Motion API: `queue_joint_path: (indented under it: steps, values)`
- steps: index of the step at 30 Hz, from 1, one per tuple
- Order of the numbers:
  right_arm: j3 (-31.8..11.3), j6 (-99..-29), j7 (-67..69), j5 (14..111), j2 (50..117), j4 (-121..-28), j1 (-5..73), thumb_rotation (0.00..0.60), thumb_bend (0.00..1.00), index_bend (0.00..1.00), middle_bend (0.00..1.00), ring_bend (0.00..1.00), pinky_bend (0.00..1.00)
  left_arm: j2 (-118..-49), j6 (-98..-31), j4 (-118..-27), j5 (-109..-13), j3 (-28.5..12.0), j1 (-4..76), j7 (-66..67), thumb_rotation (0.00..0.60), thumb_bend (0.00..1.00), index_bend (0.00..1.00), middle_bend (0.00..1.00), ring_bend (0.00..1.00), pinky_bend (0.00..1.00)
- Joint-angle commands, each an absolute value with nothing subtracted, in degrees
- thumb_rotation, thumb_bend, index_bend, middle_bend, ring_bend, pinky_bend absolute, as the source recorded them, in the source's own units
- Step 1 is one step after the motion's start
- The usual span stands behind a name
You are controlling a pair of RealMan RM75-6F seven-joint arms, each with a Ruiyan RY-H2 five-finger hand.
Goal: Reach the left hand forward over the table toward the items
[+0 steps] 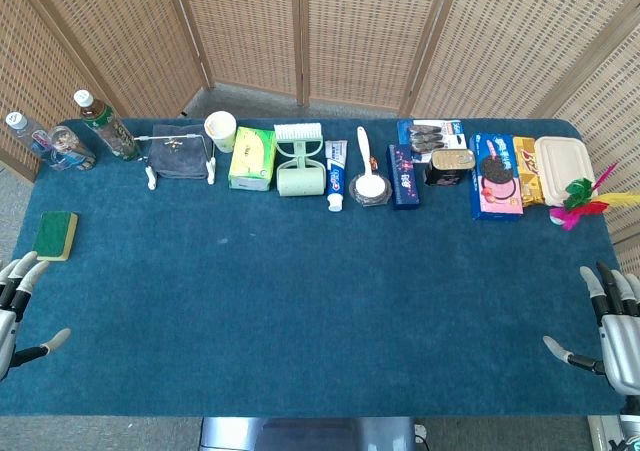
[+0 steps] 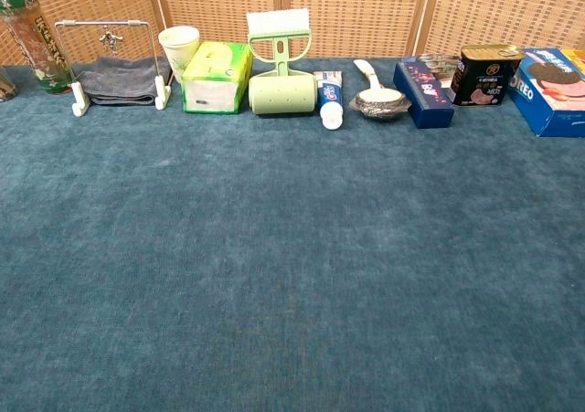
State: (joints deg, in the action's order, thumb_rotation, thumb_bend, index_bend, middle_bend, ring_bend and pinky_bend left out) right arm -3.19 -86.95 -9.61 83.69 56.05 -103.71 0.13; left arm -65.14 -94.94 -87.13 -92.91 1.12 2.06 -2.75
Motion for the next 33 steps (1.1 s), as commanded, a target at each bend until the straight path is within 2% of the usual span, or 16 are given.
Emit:
queue_joint_path:
  steps: [1, 12, 16, 18, 24, 28, 33]
  values:
    - [-3.2, -87.05, -9.78, 83.64, 56.14, -103.74, 0.08, 0.383, 0.0, 0.05, 0.0, 0.0, 0.0, -65.03, -94.83, -87.21, -92.73, 0.92, 1.99, -2.76, 0.555, 0.09, 0.06, 0.0, 0.0, 0.0]
    - [-3.38, -87.25, -11.28, 83.07, 56.85, -104.08, 0.05, 0.383, 0.0, 0.05, 0.0, 0.0, 0.0, -64.45, -92.53, -87.29, -93.61, 1.15, 2.91, -5.99, 0.563, 0.09, 0.08, 0.0, 0.0, 0.0]
    - [-3.29, -86.74, -11.84, 82.75, 57.11, -104.14, 0.21, 0.386, 0.0, 0.05, 0.0, 0.0, 0.0, -64.59, -89.3, -87.41, -93.28, 0.74, 4.86, -7.72, 0.584, 0.15, 0.21, 0.0, 0.0, 0.0]
    - [-3.25, -86.69, -11.83, 82.82, 57.13, -104.15, 0.24, 0.385, 0.0, 0.05, 0.0, 0.0, 0.0, -64.65, -88.63, -87.51, -92.84, 0.54, 5.16, -7.64, 0.596, 0.21, 0.32, 0.0, 0.0, 0.0]
    - [-3.23, -86.54, -11.03, 82.83, 56.89, -104.17, 0.25, 0.385, 0.0, 0.05, 0.0, 0.0, 0.0, -65.56, -87.99, -87.54, -91.77, -0.05, 5.42, -5.88, 0.6, 0.43, 0.5, 0.0, 0.0, 0.0]
    - [-3.23, -87.09, -10.76, 83.16, 56.69, -104.4, 0.03, 0.384, 0.0, 0.05, 0.0, 0.0, 0.0, -65.95, -86.86, -87.9, -91.25, -0.32, 6.0, -5.12, 0.6, 0.48, 0.54, 0.0, 0.0, 0.0]
    - [-3.46, -87.47, -10.48, 82.81, 56.61, -104.48, -0.14, 0.382, 0.0, 0.05, 0.0, 0.0, 0.0, -66.53, -85.42, -88.41, -91.89, -0.91, 7.67, -6.0, 0.6, 0.48, 0.54, 0.0, 0.0, 0.0]
